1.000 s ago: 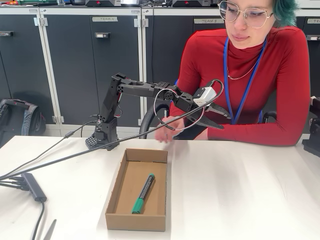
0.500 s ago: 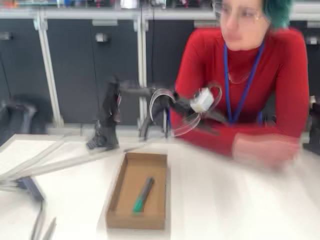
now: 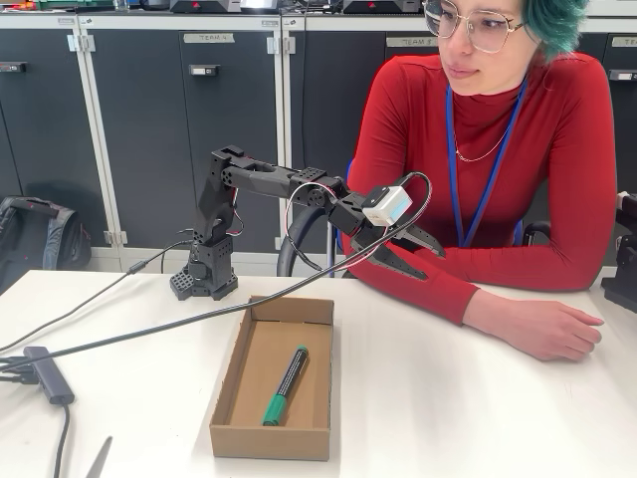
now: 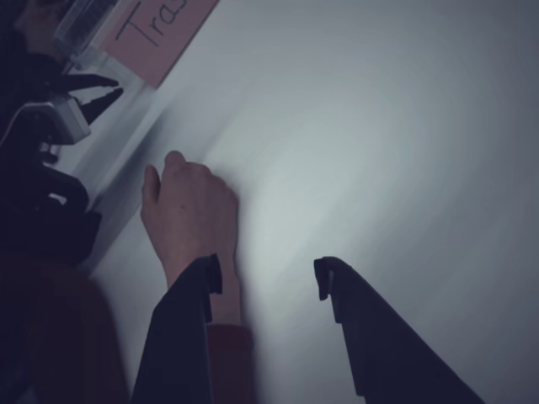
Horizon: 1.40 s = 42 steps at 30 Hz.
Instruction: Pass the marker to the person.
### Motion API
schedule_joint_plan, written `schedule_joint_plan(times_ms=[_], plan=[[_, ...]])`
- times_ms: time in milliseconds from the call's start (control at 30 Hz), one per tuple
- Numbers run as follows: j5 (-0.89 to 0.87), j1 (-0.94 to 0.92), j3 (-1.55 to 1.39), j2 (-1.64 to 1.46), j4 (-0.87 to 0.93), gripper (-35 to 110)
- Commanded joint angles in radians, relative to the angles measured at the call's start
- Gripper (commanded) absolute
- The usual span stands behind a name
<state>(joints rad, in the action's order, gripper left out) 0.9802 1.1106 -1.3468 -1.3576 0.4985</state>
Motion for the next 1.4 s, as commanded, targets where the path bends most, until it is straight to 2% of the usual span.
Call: schedule_joint_plan(times_ms=[0,1367], plan=[[0.008,-0.011,0.011,-0.106,-0.006,24],[0.026,-0.037,-0.029,-0.141,-0.021,24]])
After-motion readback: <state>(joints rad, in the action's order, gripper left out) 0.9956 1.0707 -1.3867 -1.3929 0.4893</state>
